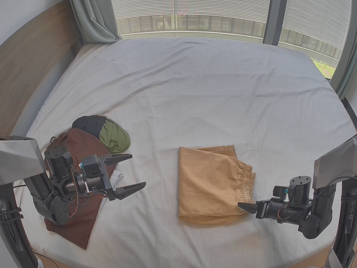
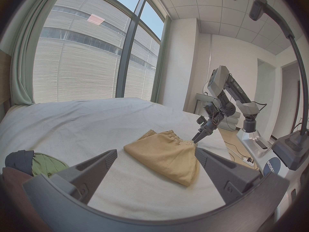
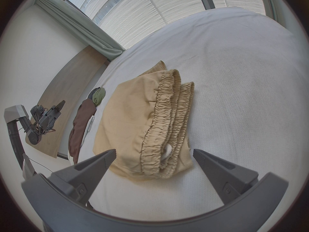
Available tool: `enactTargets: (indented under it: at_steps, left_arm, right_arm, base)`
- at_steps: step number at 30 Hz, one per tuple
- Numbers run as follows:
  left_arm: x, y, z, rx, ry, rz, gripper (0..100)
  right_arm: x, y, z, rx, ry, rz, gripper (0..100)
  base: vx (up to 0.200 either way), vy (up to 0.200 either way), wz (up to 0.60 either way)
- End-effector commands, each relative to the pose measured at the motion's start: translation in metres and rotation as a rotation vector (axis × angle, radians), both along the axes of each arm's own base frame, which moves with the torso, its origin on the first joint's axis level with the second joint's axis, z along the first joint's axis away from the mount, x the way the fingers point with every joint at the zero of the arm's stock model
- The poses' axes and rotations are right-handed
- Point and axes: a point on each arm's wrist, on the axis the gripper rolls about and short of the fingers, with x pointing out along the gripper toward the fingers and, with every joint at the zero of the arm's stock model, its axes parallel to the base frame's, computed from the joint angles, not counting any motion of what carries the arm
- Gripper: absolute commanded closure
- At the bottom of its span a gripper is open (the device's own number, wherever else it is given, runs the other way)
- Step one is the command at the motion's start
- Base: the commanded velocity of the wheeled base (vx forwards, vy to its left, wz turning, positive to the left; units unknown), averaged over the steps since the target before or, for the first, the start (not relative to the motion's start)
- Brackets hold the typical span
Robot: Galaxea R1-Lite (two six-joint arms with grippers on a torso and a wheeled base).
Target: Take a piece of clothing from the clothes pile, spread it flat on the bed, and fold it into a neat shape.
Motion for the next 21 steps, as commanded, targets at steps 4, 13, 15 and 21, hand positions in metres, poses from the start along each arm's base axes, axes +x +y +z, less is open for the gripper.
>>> enactTargets:
  at_steps: [4, 13, 15, 21]
  left_arm:
    - [-0.003, -0.004, -0.005, 0.008, 0.019, -0.006, 0]
    - [-0.003, -0.003, -0.005, 0.010, 0.017, -0.004, 0]
    - [-0.003, -0.003, -0.005, 0.010, 0.017, -0.004, 0]
    - [-0.003, -0.002, -0.004, 0.009, 0.014, -0.003, 0]
  right_arm:
    - [0.003, 0.003, -0.022, -0.012, 0.066, 0.005, 0]
    - [0.018, 0.021, -0.034, 0.069, 0.086, -0.007, 0]
    - [0.021, 0.026, -0.036, 0.083, 0.087, -0.007, 0]
    - [0.033, 0.044, -0.038, 0.149, 0.069, -0.002, 0]
  base:
    - [0.000, 0.000, 0.00]
    - [0.000, 0.000, 0.00]
    - [0.000, 0.000, 0.00]
    - [0.000, 0.000, 0.00]
